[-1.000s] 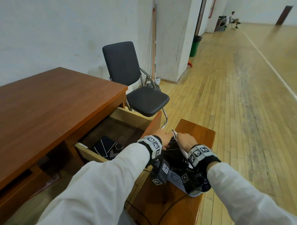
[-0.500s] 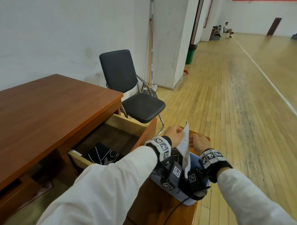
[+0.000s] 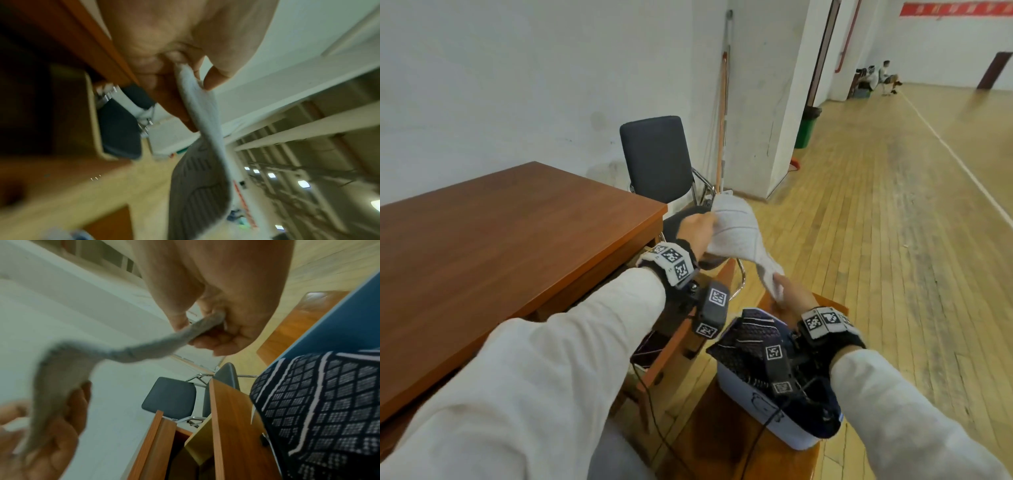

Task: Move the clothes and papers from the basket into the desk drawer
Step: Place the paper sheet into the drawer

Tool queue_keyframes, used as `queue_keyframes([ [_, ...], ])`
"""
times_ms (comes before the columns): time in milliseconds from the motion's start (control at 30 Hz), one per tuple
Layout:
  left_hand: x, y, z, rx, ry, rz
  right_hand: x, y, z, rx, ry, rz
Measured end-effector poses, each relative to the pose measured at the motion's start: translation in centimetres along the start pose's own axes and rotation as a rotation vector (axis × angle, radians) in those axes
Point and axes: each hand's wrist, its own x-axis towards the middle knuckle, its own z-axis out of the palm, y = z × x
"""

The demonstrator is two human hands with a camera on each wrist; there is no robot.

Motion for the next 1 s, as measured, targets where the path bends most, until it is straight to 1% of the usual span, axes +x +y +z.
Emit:
queue_keyframes([
  [100, 1.4, -2.8, -4.6, 0.126, 0.056, -0.077, -0.1, -0.5, 2.3, -0.114, -0.014, -0.066],
  [267, 2.6, -7.6, -10.8, 0.459, 0.072, -0.165, -0.3, -0.3, 7.7, -0.376, -0.091, -0.188],
  [333, 2.7, -9.1, -12.5, 0.584, 0.091, -0.175, -0.4, -0.1, 9.7, -0.48, -0.142, -0.194],
  [433, 3.2, -11.4, -14.8, 0.75, 0.103, -0.198, 0.0, 0.4, 12.5, -0.656, -0.176, -0.215],
  [500, 3.6, -12.8, -16.0, 0.814, 0.083, -0.236, 0.2, 0.8, 14.1, -0.757, -0.189, -0.243],
  [667, 5.3, -16.8, -18.0, 0.85, 0.06, -0.313, 1.6, 2.2, 17.8, -0.941, -0.24, -0.319],
  [733, 5.7, -18.0, -18.1, 0.898, 0.021, -0.311, 1.8, 2.6, 18.6, -0.987, -0.246, -0.348],
  [833, 6.6, -19.5, -18.2, 0.965, -0.015, -0.313, 2.4, 3.2, 19.8, -1.082, -0.256, -0.345],
  [867, 7.0, -19.9, -18.3, 0.99, -0.028, -0.328, 2.7, 3.4, 20.2, -1.144, -0.262, -0.352],
  [967, 7.6, -21.0, -18.4, 1.044, -0.035, -0.342, 3.2, 4.1, 21.1, -1.434, -0.284, -0.397],
  [1000, 7.7, -21.4, -18.5, 1.055, -0.038, -0.352, 3.5, 4.4, 21.5, -1.517, -0.31, -0.388],
])
